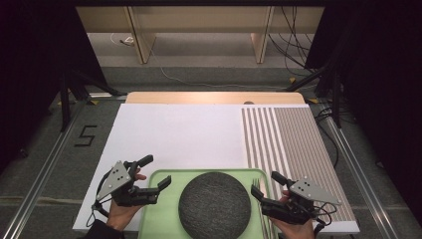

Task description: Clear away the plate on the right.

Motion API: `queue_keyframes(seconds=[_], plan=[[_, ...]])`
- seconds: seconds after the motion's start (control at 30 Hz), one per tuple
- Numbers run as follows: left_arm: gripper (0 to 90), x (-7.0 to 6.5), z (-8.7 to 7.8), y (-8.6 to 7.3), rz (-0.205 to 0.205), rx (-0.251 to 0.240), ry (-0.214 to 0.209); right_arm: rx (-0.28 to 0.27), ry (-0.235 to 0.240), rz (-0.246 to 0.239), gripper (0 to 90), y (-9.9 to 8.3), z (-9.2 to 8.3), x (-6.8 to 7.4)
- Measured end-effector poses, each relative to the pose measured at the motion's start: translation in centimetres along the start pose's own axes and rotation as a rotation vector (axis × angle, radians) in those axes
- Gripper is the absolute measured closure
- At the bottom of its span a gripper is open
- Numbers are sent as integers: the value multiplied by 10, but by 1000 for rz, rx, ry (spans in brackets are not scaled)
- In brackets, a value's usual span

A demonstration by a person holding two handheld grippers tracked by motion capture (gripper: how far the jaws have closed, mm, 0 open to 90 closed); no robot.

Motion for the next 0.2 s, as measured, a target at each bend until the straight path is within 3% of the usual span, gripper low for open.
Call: queue_keyframes(seconds=[0.2], plan=[[111,0,0,0,0,0,-1,-7,-3,-4,181,0,0,0]])
Point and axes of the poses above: each handheld gripper's, and its own axes: z roughly forward along the jaws, y roughly out of its top, x roughly to its left, the point moved 1 cm from there along z, roughly forward along the jaws, and after that the axes turned 2 degrees about -y, right-handed, at the moved point
